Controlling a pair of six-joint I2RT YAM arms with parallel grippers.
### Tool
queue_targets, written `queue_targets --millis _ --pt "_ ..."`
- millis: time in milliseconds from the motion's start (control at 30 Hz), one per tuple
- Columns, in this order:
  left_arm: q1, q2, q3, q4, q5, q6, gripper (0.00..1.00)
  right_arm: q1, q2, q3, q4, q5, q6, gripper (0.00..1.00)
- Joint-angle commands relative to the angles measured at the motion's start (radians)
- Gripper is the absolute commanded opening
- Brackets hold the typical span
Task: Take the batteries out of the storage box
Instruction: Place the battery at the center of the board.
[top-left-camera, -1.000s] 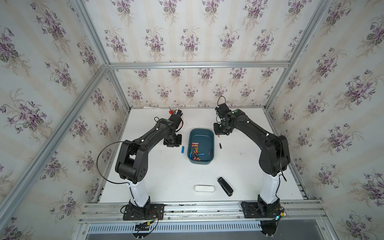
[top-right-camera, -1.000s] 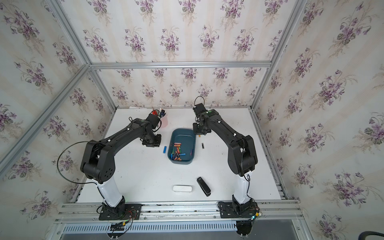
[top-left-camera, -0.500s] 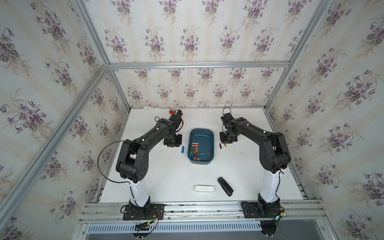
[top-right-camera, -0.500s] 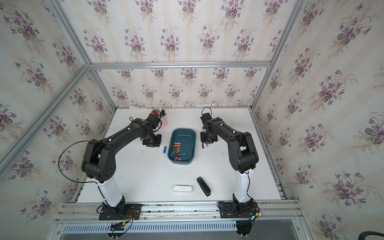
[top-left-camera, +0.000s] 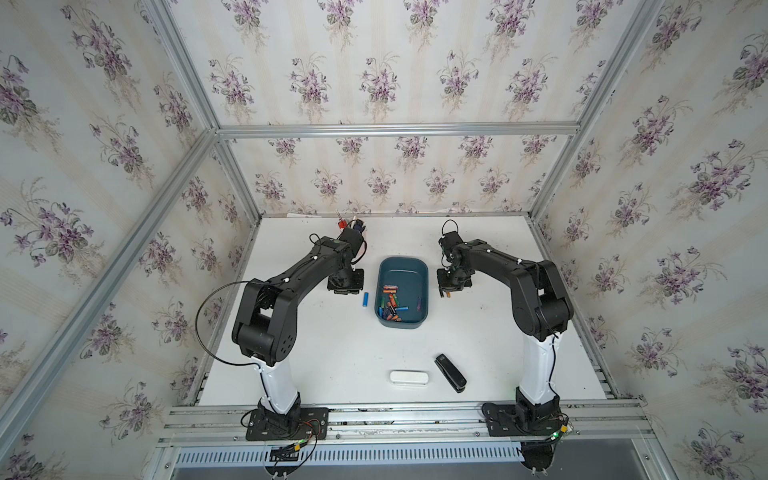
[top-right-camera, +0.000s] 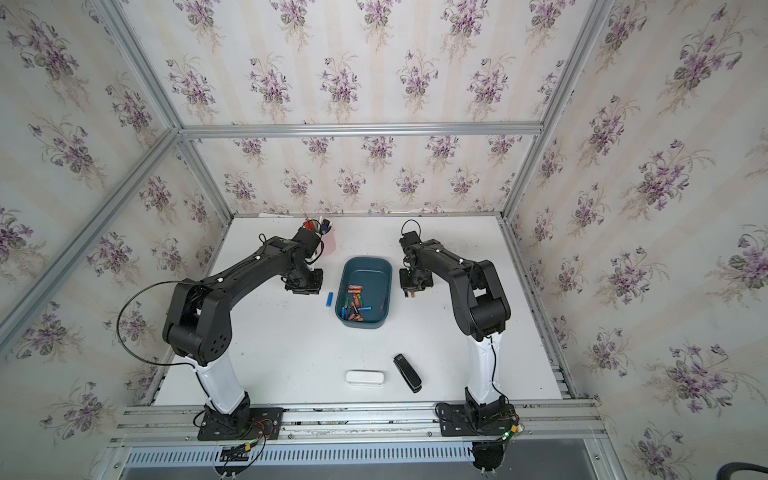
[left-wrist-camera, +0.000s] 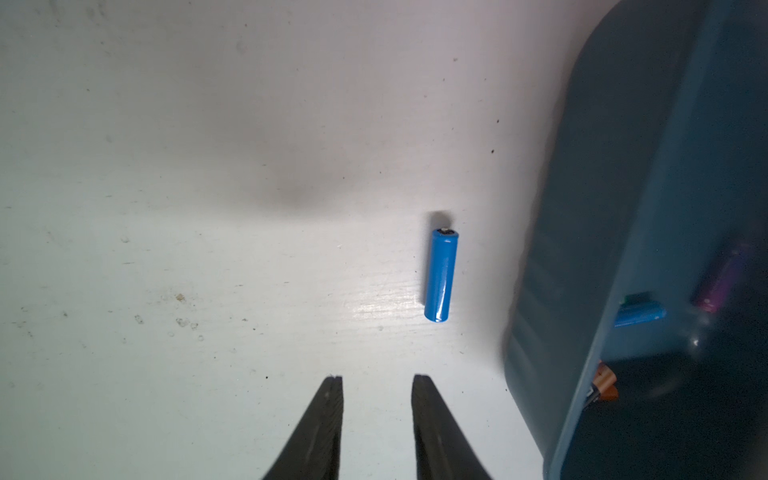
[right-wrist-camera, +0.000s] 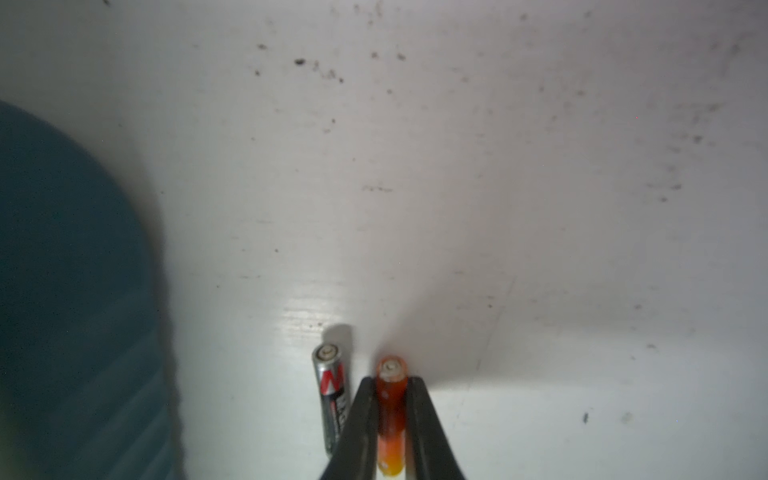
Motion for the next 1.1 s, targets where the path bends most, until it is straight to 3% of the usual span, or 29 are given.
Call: queue_targets --millis 0,467,667,933,1067 --pt "0.0 0.005 0.008 -0.015 0.003 0.007 0.34 -0.003 0.004 -0.003 0.009 0.01 -0.005 0.15" --pt "-0.003 0.003 0.02 -0.021 0.002 0.008 0.35 -0.003 -0.009 0.003 -0.001 0.018 -0.007 0.22" --pt "-0.023 0.015 0.076 -0.065 -0.051 0.028 0.36 -0.004 -0.035 0.026 -0.021 0.02 -0.002 0.24" --pt "-0.105 0.034 0.183 -0.118 -0.12 0.059 0.37 -0.001 -0.13 0.063 -0.066 0.01 0.013 0.25" --pt "-0.164 0.108 0.293 -0.163 -0.134 0.103 0.39 -0.002 -0.155 0.064 -0.075 0.01 0.015 0.25"
